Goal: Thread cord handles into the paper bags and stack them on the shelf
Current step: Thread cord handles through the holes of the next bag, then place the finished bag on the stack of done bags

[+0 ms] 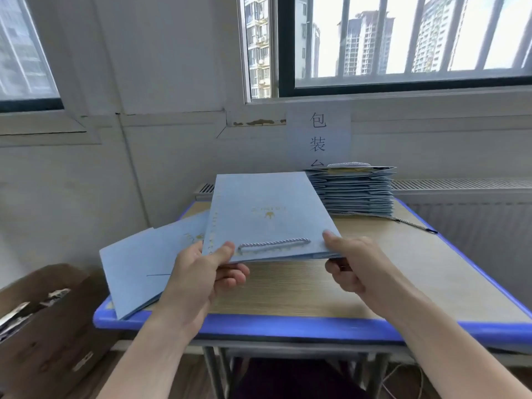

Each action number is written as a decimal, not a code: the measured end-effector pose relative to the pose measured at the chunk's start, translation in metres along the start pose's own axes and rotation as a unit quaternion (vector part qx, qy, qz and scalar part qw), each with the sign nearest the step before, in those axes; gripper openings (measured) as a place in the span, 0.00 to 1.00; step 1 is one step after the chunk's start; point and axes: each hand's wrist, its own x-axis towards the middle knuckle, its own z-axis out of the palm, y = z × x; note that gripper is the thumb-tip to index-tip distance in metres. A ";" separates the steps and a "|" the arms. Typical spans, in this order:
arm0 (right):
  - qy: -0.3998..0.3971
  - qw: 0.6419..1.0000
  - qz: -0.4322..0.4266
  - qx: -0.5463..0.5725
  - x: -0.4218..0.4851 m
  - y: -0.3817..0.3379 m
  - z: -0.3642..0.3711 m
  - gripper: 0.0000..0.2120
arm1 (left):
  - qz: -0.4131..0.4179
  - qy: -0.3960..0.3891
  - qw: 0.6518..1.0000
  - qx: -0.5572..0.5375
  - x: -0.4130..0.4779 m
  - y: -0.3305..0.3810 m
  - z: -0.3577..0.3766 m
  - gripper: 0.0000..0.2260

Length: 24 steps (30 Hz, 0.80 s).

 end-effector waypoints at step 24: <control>0.116 0.953 -0.173 -0.222 0.111 -0.102 0.024 0.20 | 0.110 0.046 0.973 0.200 0.132 0.095 -0.012 0.10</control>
